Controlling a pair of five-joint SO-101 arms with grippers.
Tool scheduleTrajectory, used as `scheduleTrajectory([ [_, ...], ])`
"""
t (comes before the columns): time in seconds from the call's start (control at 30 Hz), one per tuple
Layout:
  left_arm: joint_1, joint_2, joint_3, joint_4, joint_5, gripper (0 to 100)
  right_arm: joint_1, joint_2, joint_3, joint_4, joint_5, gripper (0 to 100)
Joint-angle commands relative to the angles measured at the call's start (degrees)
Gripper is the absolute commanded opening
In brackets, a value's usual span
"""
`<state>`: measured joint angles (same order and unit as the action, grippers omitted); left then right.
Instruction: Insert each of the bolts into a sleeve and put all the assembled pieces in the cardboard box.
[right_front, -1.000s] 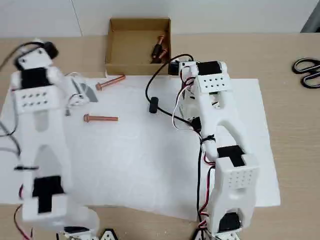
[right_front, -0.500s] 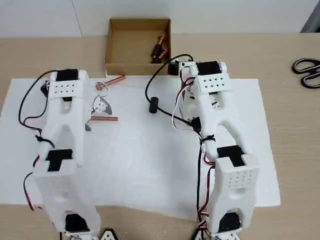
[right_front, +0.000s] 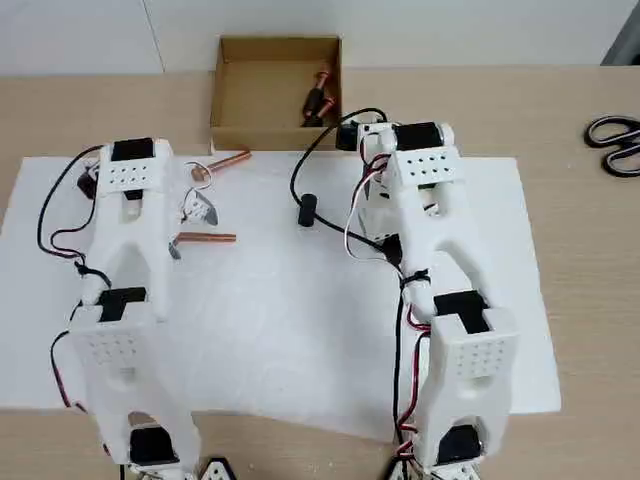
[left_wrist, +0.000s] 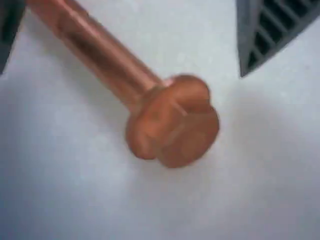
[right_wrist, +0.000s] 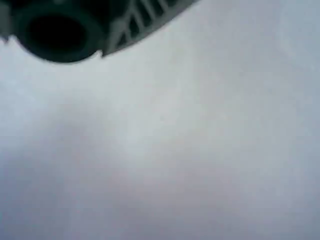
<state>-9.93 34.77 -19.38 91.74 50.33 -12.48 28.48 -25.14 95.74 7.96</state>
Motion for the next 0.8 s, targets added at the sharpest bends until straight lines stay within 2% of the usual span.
scheduleTrajectory([
  [0.0, -0.3, 0.1, -2.5, -0.8, 0.5, 24, 0.1, -4.1, -0.3, 0.6, -0.5, 0.4],
  [0.2, -0.2, 0.6, -2.5, -1.9, 0.3, 4, 0.1, -4.1, -0.3, 0.6, -0.5, 0.4],
  [0.27, -0.1, 0.7, -3.3, -1.8, 0.2, 1, 0.1, -4.1, -0.3, 0.6, -0.5, 0.4],
  [0.57, 0.6, 0.4, -4.1, -0.2, -5.2, 1, 0.1, -4.1, -0.3, 0.6, -0.5, 0.4],
  [0.63, 2.0, 0.4, -5.1, 2.7, -8.8, 1, 0.2, -4.1, -0.3, 0.6, -0.5, 0.4],
  [0.77, 5.4, 0.4, -10.1, 8.9, -20.5, 1, 0.2, -4.1, -0.3, 0.6, -0.5, 0.4],
])
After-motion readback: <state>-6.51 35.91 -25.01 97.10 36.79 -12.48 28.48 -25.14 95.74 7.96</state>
